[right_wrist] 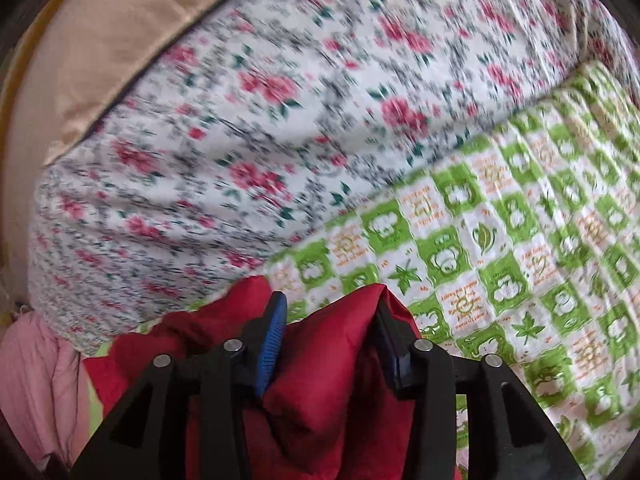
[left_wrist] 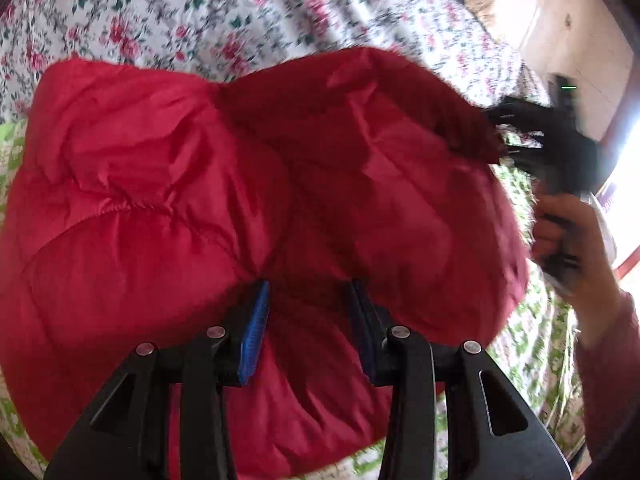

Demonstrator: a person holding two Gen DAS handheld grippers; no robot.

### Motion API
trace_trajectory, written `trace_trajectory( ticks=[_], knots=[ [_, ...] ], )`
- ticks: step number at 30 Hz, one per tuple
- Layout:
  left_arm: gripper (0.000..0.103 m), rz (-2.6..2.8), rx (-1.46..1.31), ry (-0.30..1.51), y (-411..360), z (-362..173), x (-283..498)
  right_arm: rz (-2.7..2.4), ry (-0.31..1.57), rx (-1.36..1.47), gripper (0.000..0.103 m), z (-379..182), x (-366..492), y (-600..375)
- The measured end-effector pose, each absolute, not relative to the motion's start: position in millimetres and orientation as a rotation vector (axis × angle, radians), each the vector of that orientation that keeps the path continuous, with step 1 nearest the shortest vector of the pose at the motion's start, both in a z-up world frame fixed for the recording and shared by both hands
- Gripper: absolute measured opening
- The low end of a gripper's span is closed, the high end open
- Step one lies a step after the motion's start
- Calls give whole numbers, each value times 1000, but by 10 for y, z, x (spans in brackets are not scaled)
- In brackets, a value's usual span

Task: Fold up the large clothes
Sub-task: 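Lower the folded hem onto the collar and open both grippers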

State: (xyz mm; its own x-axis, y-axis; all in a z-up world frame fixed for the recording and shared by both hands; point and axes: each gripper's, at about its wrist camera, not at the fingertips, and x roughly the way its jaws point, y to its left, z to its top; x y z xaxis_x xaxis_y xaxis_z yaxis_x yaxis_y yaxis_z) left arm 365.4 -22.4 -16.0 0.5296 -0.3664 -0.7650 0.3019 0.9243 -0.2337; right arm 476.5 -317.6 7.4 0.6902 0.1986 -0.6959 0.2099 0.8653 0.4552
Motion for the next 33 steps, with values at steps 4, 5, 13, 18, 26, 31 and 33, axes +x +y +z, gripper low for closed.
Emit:
trace_trajectory(
  ticks=[4, 5, 13, 18, 26, 31, 33],
  knots=[
    [38, -380, -83, 921, -188, -176, 3737, 53, 761, 471, 48, 361, 4466, -3039],
    [38, -372, -83, 916, -180, -166, 3750, 77, 755, 464, 48, 407, 4387, -2975],
    [37, -353, -99, 903, 16, -59, 3782, 366, 929, 202, 48, 121, 4064, -2073],
    [32, -222, -43, 874, 251, -40, 3953, 312, 1004, 58, 46, -176, 4354, -1872],
    [17, -73, -175, 923, 860, -212, 4367, 106, 1038, 131, 43, -385, 4922, -2240],
    [2, -40, -248, 953, 1128, -398, 4568, 88, 1059, 216, 43, -564, 5043, -2401],
    [2, -24, -258, 961, 1193, -479, 4653, 90, 1054, 236, 43, -605, 5042, -2442]
  ],
)
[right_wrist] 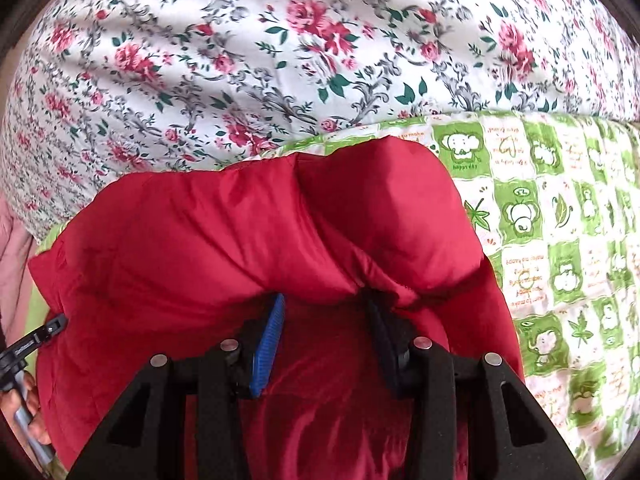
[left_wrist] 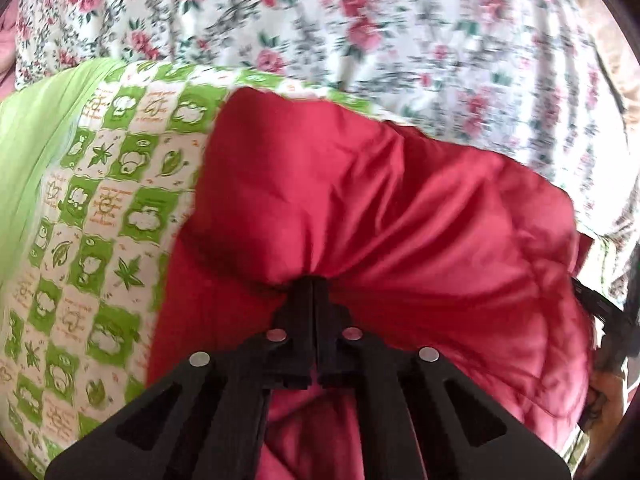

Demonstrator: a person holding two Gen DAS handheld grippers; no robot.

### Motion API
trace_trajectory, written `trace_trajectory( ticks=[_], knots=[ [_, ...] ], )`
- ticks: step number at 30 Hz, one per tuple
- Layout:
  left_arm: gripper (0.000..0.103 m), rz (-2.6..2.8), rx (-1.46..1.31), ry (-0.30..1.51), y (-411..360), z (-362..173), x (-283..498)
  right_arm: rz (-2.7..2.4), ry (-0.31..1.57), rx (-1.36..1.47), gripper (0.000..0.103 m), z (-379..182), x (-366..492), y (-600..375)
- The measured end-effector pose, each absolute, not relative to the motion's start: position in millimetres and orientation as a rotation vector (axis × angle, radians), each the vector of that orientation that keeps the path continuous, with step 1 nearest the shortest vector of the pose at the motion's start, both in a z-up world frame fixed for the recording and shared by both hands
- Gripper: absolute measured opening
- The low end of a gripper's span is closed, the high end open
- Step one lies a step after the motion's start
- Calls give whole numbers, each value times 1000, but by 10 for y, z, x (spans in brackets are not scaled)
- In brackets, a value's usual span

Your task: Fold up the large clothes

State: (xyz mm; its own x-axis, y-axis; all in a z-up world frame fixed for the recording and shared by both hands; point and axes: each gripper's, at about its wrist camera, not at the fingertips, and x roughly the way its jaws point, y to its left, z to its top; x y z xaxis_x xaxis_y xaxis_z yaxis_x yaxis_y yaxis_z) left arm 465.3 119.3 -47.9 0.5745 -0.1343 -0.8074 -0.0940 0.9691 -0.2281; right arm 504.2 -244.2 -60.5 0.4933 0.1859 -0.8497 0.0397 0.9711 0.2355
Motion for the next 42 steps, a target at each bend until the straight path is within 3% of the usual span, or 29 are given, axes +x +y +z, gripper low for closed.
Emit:
trace_trajectory(
  ticks=[11, 14, 17, 21, 30, 34, 38, 42],
  knots=[
    [5, -78, -323, 904, 1329, -347, 4344, 141, 1004, 369, 46, -482, 4805, -2718],
    [17, -121, -355, 879, 1391, -273, 4123, 161, 989, 401, 49, -348, 4658, -2821],
    [30, -145, -357, 852, 1447, -195, 3948, 169, 969, 390, 64, -200, 4494, -2894],
    [46, -146, -332, 838, 1420, -141, 3812, 169, 964, 363, 69, -74, 4326, -3013],
    [57, -149, -315, 835, 1524, -114, 3661, 139, 992, 370, 70, -104, 4110, -3250],
    [75, -137, -330, 844, 1623, -150, 3623, 133, 997, 379, 75, -108, 4040, -3346],
    [83, -195, -359, 859, 1696, -206, 3627, 123, 1011, 407, 79, -145, 3973, -3502],
    [83, -290, -455, 942, 1779, -402, 3752, 150, 1014, 490, 89, -246, 3950, -3683]
  ],
)
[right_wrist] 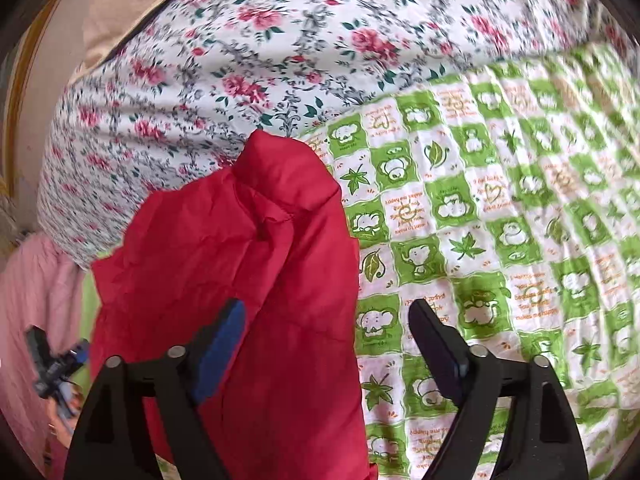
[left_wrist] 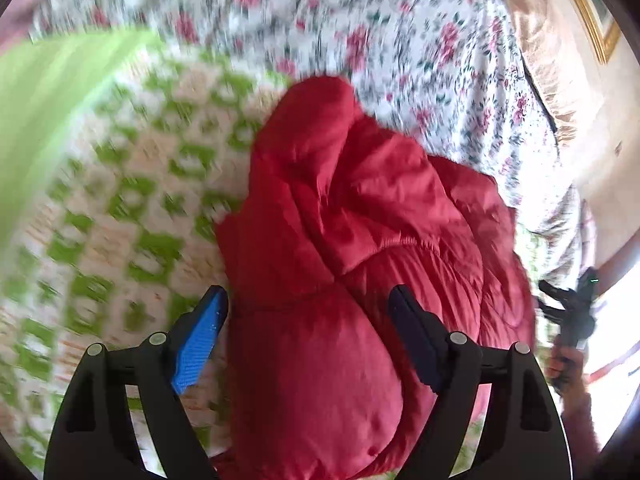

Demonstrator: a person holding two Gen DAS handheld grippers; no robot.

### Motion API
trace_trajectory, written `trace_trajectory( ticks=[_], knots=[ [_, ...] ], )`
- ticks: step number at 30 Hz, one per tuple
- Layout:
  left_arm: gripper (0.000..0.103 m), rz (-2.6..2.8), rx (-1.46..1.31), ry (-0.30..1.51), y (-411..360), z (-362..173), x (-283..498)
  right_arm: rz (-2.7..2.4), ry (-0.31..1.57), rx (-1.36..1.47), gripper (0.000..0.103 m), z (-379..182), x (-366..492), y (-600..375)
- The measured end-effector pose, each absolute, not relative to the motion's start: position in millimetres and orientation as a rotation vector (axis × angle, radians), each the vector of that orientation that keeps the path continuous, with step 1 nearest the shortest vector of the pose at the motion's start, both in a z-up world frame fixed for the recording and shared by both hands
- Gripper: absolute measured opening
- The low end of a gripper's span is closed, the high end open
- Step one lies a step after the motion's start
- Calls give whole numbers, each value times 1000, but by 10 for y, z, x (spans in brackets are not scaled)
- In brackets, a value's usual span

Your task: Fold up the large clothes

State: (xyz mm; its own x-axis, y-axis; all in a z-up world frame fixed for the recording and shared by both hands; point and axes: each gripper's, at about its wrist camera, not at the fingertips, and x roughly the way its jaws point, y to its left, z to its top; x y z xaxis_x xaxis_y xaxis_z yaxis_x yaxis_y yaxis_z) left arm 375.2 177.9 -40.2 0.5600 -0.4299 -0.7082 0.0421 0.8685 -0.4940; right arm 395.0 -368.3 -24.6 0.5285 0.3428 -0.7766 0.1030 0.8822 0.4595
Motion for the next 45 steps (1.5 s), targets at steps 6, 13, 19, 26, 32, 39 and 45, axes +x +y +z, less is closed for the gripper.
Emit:
trace_trajectory(
  ticks=[6, 13, 19, 26, 32, 39, 45],
  knots=[
    [92, -406, -659, 1028, 1911, -748, 3982, 269, 1103, 617, 91, -576, 4125, -3759],
    [103, -450, -745, 1055, 1800, -950, 4151, 416, 1205, 715, 98, -866, 4306, -3655],
    [71, -511, -709, 984, 1706, -852, 4093, 506, 1263, 723, 78, -943, 4376, -3413],
    [47, -540, -692, 881, 1663, -584, 3821, 525, 1207, 735, 44, -742, 4207, -3354],
    [43, -577, -631, 845, 1600, -265, 3378, 567, 1173, 693, 38, -348, 3833, -3236],
    [43, -582, -630, 839, 1713, -174, 2549, 603, 1170, 698, 37, -180, 3186, -3164],
    [43, -562, -630, 855, 1839, -262, 2091, 635, 1186, 731, 38, -256, 2725, -3150]
  ],
)
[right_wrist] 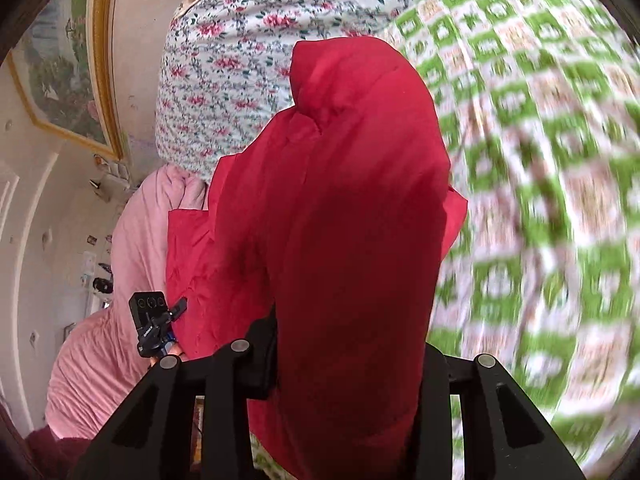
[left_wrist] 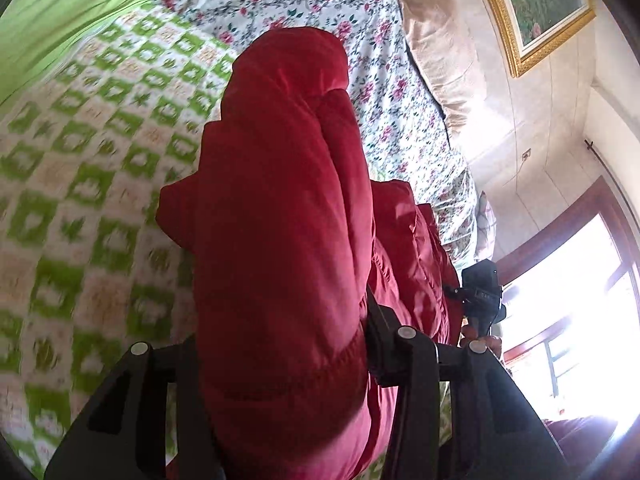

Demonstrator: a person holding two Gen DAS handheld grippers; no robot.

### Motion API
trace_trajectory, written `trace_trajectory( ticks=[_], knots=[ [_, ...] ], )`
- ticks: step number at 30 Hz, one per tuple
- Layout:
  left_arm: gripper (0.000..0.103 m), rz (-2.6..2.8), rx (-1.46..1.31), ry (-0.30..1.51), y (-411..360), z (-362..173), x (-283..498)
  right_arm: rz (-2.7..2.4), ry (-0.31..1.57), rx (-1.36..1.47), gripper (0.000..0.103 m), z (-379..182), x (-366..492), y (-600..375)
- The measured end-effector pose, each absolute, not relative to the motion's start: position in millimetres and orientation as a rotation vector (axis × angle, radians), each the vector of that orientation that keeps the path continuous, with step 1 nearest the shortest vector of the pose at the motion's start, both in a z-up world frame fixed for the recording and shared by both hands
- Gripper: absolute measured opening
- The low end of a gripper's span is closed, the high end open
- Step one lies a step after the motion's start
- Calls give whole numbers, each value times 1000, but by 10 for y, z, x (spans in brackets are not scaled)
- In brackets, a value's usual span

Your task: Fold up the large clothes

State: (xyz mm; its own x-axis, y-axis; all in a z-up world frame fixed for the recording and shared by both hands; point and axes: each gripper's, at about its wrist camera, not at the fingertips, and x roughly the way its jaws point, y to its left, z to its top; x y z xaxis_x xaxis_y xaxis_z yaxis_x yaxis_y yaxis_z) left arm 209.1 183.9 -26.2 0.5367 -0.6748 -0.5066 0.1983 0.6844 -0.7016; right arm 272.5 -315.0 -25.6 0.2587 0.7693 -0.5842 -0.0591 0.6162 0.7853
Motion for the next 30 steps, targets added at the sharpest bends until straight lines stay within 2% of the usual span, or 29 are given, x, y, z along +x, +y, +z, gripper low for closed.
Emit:
trace_trajectory(
  ticks=[5, 10, 12, 17, 19, 27, 30],
  knots=[
    [46, -449, -602, 876, 1897, -557, 2144, 571, 1189, 785, 41, -463, 2705, -3264],
    [55, -387, -610, 891, 1888, -764, 2180, 517, 1186, 771, 48, -604, 2760, -3285],
    [56, -376, -614, 899, 1886, -785, 2210, 510, 1181, 793, 49, -654, 2743, -3347],
    [62, -341, -567, 919, 1850, -748, 2209, 476, 1181, 834, 56, -701, 2747, -3345],
    [66, -315, -547, 926, 1842, -699, 2204, 462, 1181, 817, 62, -690, 2706, -3373],
    [70, -248, -460, 933, 1849, -417, 2055, 337, 1161, 660, 83, -520, 2628, -3300],
    [80, -185, -353, 929, 1848, -297, 2000, 310, 1155, 621, 85, -460, 2630, -3256]
  ],
)
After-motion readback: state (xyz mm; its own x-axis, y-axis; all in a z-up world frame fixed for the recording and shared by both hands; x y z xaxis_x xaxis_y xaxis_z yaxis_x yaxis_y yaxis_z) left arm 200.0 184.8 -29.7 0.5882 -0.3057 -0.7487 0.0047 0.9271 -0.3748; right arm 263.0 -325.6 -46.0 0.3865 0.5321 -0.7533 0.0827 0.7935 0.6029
